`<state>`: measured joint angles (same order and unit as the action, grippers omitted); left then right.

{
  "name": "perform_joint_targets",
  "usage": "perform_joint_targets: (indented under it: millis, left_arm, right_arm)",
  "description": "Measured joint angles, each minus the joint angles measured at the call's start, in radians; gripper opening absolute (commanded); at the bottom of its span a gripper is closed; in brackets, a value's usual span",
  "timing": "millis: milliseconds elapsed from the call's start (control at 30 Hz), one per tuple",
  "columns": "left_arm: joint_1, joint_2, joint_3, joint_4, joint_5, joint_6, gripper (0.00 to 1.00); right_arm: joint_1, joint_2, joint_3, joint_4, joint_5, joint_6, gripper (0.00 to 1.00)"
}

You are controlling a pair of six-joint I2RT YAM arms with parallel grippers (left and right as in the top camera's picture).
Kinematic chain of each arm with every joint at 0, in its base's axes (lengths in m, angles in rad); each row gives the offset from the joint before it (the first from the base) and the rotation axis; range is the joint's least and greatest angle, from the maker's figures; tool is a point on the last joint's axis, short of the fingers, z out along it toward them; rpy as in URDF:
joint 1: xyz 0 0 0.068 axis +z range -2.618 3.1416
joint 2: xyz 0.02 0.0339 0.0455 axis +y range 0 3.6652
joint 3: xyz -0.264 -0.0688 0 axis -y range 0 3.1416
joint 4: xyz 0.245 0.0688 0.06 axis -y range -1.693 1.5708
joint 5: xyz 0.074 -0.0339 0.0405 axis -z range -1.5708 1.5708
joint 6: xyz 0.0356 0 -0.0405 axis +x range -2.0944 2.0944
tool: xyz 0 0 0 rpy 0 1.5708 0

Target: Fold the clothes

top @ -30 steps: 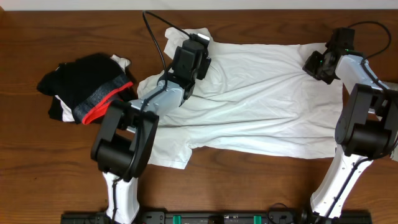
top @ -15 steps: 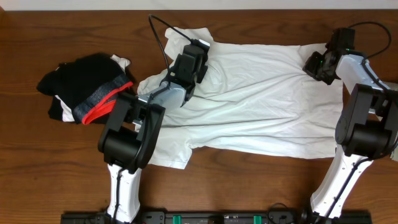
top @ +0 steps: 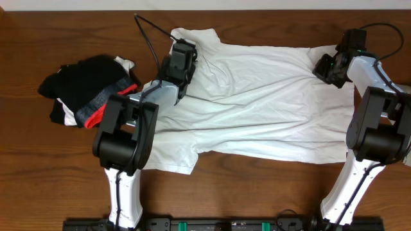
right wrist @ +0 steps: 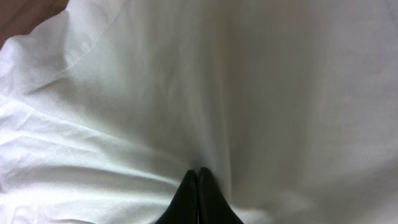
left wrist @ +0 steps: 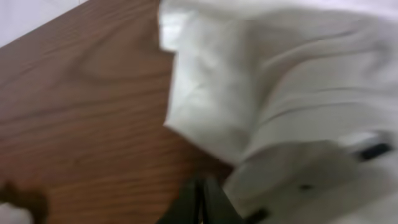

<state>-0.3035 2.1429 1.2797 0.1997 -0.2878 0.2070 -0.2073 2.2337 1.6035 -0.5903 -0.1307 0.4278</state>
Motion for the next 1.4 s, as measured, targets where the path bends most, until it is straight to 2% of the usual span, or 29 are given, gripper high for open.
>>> perform_joint_targets:
  millis: [67,100,133,167,367,667,800,867,933,1067,1167,1400]
  left_arm:
    - [0.014,-0.012,0.0,-0.018,-0.003,-0.001,0.06]
    - [0.021,-0.021,0.0,-0.026,0.003,-0.002,0.13]
    - [0.028,-0.033,0.0,-0.036,0.021,-0.001,0.31]
    - [0.033,-0.049,0.0,-0.049,0.053,0.002,0.44]
    - [-0.004,-0.107,0.0,-0.057,0.204,-0.011,0.5]
    - [-0.05,-0.083,0.0,0.005,0.263,-0.017,0.55]
    - [-0.044,-0.043,0.0,0.038,0.263,-0.018,0.55]
    - [-0.043,-0.02,0.0,0.045,0.263,-0.019,0.51]
    - [-0.043,-0.002,0.0,0.047,0.264,-0.022,0.41]
    - [-0.044,0.018,0.0,0.06,0.259,-0.027,0.12]
    - [-0.045,0.018,0.002,0.08,0.219,-0.024,0.06]
    - [-0.044,0.018,0.008,0.074,0.127,-0.023,0.06]
  right_arm:
    - [0.0,0.0,0.0,0.0,0.0,-0.002,0.03]
    - [0.0,0.0,0.0,0.0,0.0,-0.003,0.02]
    - [0.0,0.0,0.0,0.0,0.0,-0.003,0.03]
    - [0.0,0.0,0.0,0.0,0.0,-0.003,0.03]
    - [0.0,0.0,0.0,-0.007,-0.004,-0.003,0.04]
    - [0.0,-0.002,0.002,-0.023,-0.007,-0.003,0.04]
    - [0.0,-0.003,0.003,-0.031,-0.008,-0.003,0.03]
    - [0.0,-0.003,0.003,-0.033,-0.008,-0.003,0.04]
    - [0.0,-0.003,0.003,-0.035,-0.009,-0.003,0.03]
    - [0.0,-0.004,0.003,-0.039,-0.012,-0.004,0.06]
    - [0.0,-0.004,0.003,-0.039,-0.014,-0.004,0.05]
    - [0.0,-0.004,0.004,-0.045,-0.015,-0.017,0.06]
